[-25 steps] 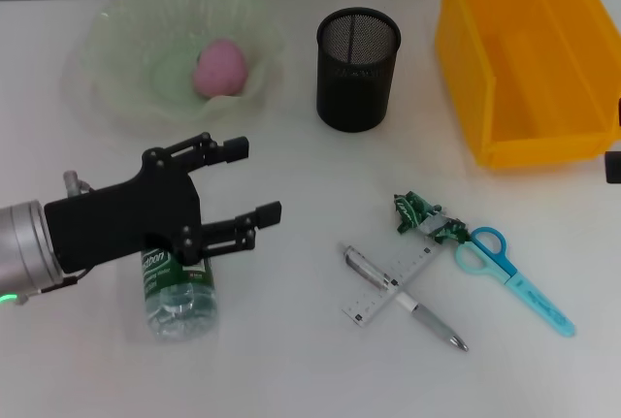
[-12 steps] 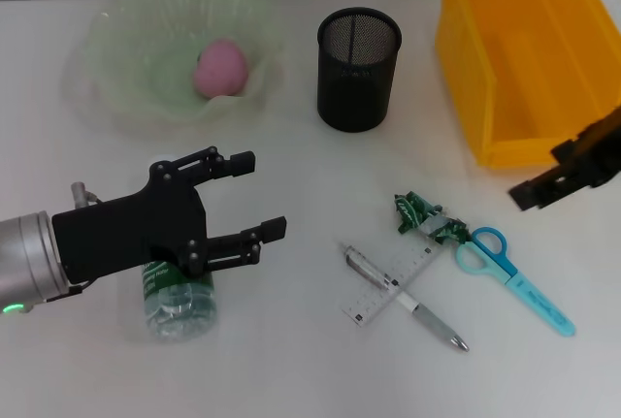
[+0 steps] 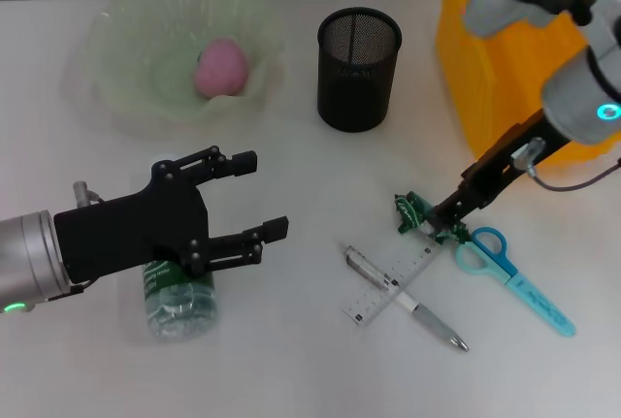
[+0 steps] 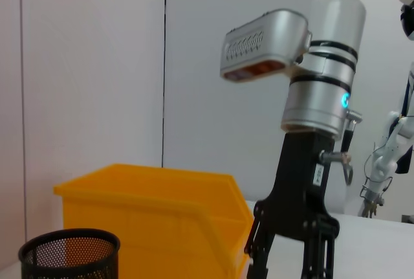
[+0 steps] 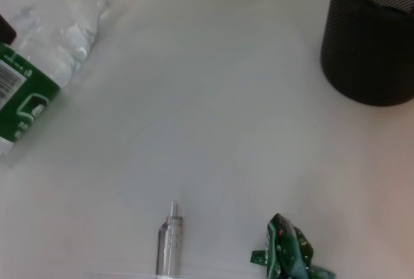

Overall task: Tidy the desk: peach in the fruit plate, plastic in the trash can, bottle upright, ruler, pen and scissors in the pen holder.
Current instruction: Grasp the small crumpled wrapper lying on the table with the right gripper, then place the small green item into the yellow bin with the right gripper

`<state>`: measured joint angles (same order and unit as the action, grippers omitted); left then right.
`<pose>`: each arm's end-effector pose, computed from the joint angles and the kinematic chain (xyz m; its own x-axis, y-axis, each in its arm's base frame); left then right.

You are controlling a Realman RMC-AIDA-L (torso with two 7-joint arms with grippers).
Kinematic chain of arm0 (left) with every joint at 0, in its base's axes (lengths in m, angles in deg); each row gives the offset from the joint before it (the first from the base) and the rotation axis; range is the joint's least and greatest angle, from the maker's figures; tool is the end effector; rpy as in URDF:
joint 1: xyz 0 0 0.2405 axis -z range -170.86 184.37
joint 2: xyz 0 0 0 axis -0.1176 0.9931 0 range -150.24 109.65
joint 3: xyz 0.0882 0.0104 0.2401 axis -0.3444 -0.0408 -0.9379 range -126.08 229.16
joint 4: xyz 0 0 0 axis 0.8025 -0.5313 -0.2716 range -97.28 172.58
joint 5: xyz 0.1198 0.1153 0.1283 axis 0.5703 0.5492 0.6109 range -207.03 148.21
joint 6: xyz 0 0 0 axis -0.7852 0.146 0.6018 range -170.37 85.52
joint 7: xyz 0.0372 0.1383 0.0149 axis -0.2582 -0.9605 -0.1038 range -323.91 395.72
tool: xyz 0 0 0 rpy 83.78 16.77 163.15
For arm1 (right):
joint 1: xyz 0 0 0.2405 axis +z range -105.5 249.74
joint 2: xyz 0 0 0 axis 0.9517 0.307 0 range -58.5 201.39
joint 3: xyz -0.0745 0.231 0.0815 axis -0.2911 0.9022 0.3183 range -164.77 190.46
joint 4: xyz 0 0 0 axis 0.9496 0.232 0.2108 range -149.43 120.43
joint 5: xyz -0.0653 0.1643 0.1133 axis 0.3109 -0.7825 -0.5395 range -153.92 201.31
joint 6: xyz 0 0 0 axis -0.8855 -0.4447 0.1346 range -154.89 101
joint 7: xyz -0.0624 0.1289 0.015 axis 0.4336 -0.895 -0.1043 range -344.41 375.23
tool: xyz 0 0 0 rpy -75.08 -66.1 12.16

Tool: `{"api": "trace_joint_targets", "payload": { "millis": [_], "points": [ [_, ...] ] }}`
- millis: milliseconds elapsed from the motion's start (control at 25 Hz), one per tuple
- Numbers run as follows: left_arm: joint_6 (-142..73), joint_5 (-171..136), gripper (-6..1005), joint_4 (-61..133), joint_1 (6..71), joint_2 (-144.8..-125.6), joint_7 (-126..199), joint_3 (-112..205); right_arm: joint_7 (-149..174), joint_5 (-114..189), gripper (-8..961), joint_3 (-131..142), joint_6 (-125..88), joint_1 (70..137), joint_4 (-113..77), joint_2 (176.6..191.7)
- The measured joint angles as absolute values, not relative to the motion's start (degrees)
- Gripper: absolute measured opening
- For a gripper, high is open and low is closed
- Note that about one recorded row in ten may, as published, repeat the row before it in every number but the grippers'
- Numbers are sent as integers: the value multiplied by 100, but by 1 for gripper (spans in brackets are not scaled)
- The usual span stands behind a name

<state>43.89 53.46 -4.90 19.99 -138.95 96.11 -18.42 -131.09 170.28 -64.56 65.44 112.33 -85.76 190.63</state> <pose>-0.2638 0.2679 -0.0229 0.7891 0.0791 0.6092 0.2727 -0.9337 -0.2319 0.1654 0.3600 -0.0099 0.7188 -0.6505 0.2454 -0.5623 -0.7515 -0.3450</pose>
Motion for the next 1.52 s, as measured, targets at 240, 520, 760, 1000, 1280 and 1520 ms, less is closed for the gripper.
{"api": "trace_joint_targets", "payload": {
  "millis": [240,520,760,1000,1280,1520],
  "points": [
    [4381,5347,805,-481,2033,-13894,9611,-1842,-13176,17192,827,-6932,6135,11403,-8115,19079],
    [4379,5354,805,-480,2041,-13892,9611,-1842,-13245,17234,631,-7133,5749,11556,-7710,19088],
    [4379,5357,804,-480,2023,-13885,9611,-1842,-13238,17207,480,-7415,5529,11618,-7549,19097],
    [4379,5357,803,-480,2013,-13885,9611,-1842,-13237,17205,455,-7704,5443,11707,-7444,19106],
    [4380,5356,801,-480,2032,-13885,9611,-1839,-13237,17221,367,-7702,5423,11699,-7452,19106],
    [4375,5355,800,-484,2043,-13886,9597,-1813,-13244,17241,212,-7642,5529,11590,-7768,19090]
  ]
}}
